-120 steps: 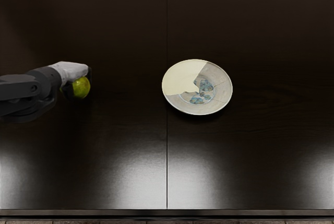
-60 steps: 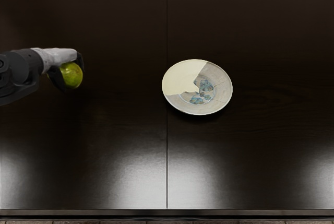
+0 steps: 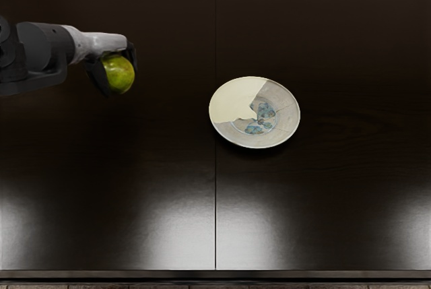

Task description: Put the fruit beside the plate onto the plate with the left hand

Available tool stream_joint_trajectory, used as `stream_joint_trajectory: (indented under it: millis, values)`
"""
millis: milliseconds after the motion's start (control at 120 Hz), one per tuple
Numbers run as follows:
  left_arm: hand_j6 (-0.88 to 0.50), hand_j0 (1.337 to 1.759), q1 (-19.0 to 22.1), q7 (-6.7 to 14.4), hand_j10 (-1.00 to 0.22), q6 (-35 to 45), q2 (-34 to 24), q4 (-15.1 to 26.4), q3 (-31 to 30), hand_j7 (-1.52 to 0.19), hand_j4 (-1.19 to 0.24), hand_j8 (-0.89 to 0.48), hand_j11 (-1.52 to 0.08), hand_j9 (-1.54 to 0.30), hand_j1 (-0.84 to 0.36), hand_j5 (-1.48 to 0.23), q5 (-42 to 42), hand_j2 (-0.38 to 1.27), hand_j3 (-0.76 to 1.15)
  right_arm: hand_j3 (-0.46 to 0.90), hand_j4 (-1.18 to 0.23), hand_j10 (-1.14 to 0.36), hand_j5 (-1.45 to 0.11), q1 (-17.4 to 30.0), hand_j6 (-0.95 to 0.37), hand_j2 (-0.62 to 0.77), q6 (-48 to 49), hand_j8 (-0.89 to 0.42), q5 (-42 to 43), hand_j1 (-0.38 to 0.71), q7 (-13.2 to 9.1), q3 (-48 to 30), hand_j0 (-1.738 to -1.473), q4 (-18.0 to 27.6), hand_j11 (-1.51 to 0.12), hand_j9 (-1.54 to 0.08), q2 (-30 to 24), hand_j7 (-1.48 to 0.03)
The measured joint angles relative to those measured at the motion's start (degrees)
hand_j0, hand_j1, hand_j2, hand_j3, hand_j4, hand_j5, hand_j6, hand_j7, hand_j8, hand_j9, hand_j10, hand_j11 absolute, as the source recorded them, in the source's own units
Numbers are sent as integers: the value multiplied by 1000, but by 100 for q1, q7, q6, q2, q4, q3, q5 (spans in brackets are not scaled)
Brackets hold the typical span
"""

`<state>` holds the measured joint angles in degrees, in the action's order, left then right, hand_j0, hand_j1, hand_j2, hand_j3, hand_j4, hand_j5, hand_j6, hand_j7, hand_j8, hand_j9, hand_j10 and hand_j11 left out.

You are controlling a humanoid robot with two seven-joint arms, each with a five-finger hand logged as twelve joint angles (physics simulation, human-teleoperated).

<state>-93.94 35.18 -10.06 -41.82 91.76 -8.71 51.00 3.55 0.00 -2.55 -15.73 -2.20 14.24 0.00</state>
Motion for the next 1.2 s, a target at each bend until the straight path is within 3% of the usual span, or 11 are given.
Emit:
stream_joint_trajectory:
  millis: [575, 817, 1200]
  values:
    - [-144, 1645, -353, -7, -370, -115, 1694, -890, -39, -871, -371, -143, -837, -849, -271, -886, -336, 229, 0, 0, -29, -29, -38, 40, -29, -6, 0, -29, 0, -314, 5, 0, -1658, -6, -38, -38, 0, -38]
    - [-195, 1647, -359, -6, -418, -101, 2299, -1365, -48, -875, -433, -193, -828, -860, -185, -883, -333, 121, 0, 0, -29, -29, -38, 43, -29, -6, 0, -29, 0, -314, 1, 0, -1658, -76, -38, -38, 0, -38]
    - [-240, 1648, -493, -5, -453, -107, 3367, -2163, -62, -901, -498, -227, -848, -893, -138, -903, -286, 110, 0, 0, -29, -29, -38, 55, -29, -6, 0, -29, 0, -314, 8, 0, -1658, -88, -38, -38, 0, -38]
